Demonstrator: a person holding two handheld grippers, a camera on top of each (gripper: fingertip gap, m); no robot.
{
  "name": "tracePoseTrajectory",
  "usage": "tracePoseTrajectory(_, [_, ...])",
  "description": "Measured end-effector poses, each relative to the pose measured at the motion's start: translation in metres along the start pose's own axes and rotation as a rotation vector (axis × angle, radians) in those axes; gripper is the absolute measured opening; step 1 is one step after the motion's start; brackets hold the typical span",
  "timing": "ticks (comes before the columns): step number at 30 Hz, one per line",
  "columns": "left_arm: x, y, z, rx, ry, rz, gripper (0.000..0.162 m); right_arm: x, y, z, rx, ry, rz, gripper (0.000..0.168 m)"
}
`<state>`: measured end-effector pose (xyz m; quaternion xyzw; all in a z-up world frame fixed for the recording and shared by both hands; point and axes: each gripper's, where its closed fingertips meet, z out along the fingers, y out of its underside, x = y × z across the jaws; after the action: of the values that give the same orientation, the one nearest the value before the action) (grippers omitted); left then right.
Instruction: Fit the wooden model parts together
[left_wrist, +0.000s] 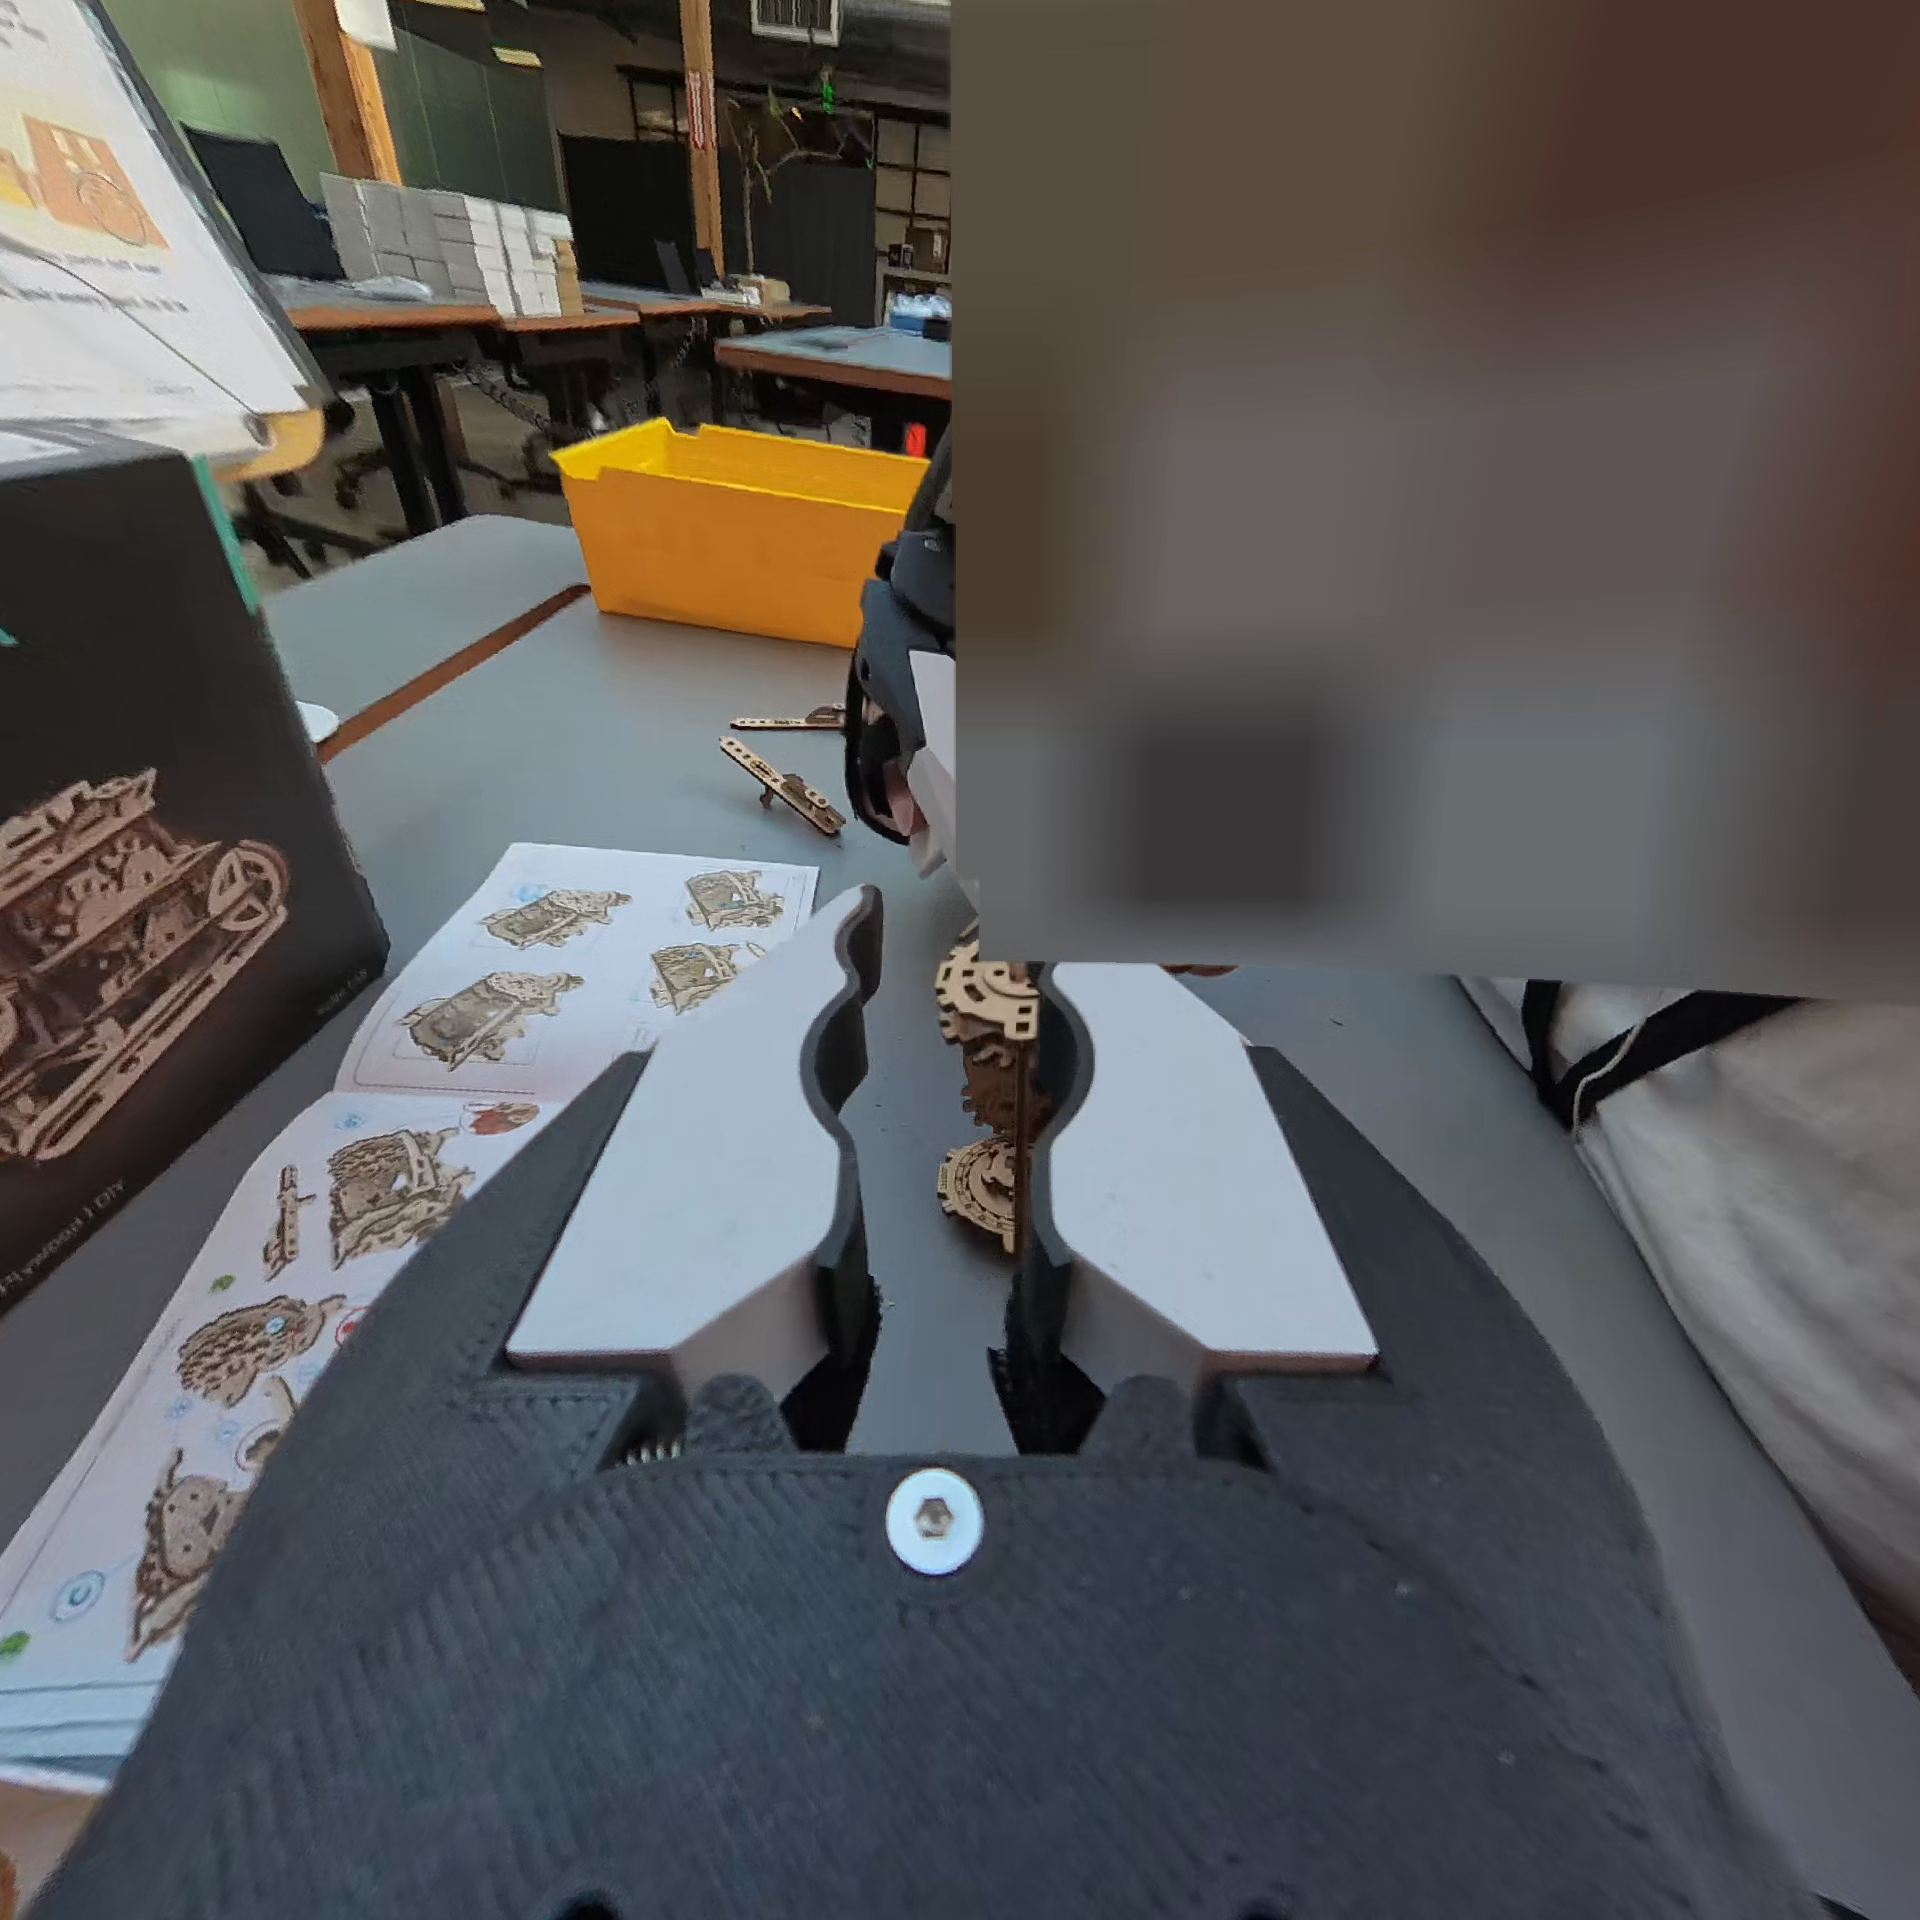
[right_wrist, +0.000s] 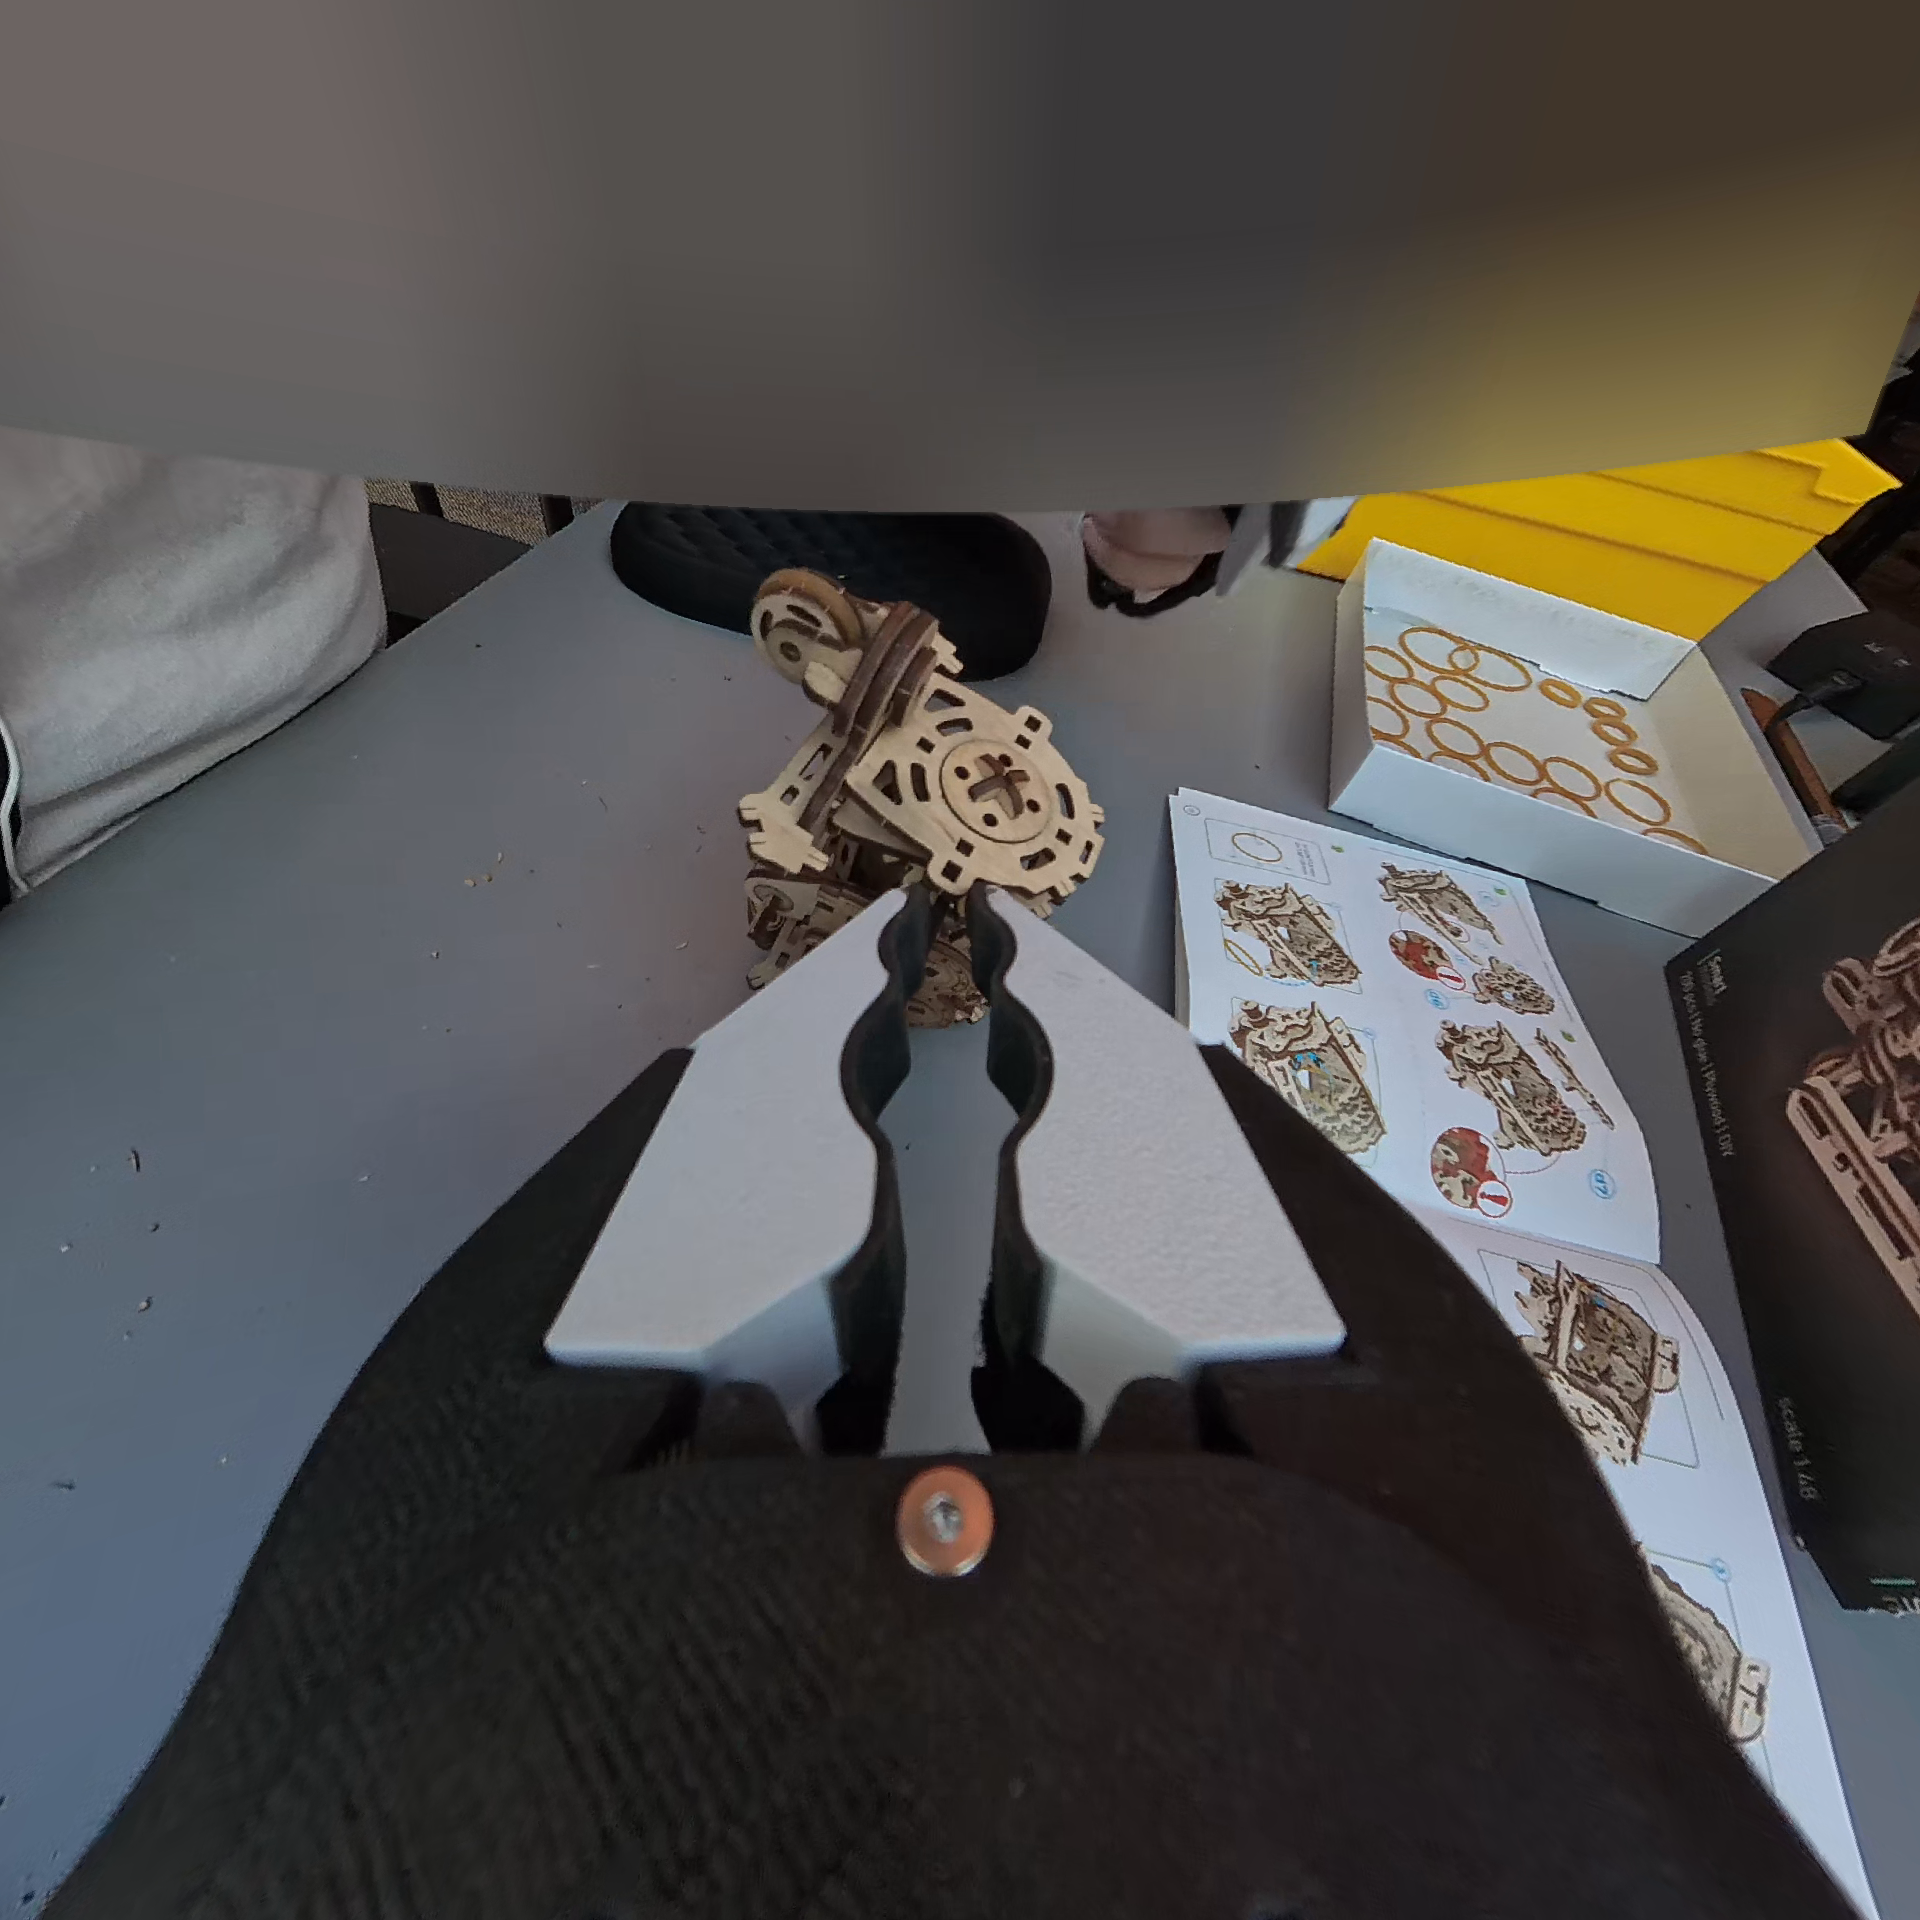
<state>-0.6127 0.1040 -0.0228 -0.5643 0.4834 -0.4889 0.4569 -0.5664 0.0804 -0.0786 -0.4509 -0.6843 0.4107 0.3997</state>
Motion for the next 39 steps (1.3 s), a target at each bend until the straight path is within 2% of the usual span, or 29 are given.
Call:
tracePoseTrajectory(2, [0.004, -0.006, 0.014, -0.104, 0.067, -0.034, 0.036, 0.000, 0.000, 0.000, -0.001, 0.004, -0.002, 0.006])
tracePoseTrajectory(7, [0.004, 0.012, 0.044, -0.426, 0.185, -0.027, 0.064, -0.001, 0.000, 0.001, -0.009, 0.014, -0.020, 0.006])
tracePoseTrajectory(11, [0.023, 0.017, 0.053, -0.554, 0.319, -0.135, 0.085, -0.002, 0.000, 0.002, -0.010, 0.013, -0.029, 0.007])
tracePoseTrajectory(16, [0.030, 0.049, 0.051, -0.745, 0.289, -0.102, 0.106, -0.002, -0.001, 0.002, -0.004, 0.013, -0.042, 0.007])
tracePoseTrajectory(19, [0.035, 0.062, 0.048, -0.816, 0.280, -0.103, 0.105, -0.002, -0.001, 0.002, -0.006, 0.018, -0.044, 0.008])
tracePoseTrajectory(23, [0.036, 0.066, 0.048, -0.814, 0.259, -0.080, 0.102, -0.001, 0.000, 0.001, -0.012, 0.027, -0.048, 0.008])
tracePoseTrajectory(26, [0.039, 0.062, 0.048, -0.785, 0.267, -0.115, 0.093, -0.001, 0.000, 0.002, -0.017, 0.033, -0.053, 0.009])
tracePoseTrajectory(39, [0.041, 0.052, 0.043, -0.721, 0.241, -0.148, 0.088, -0.003, -0.001, 0.003, -0.011, 0.023, -0.025, 0.014])
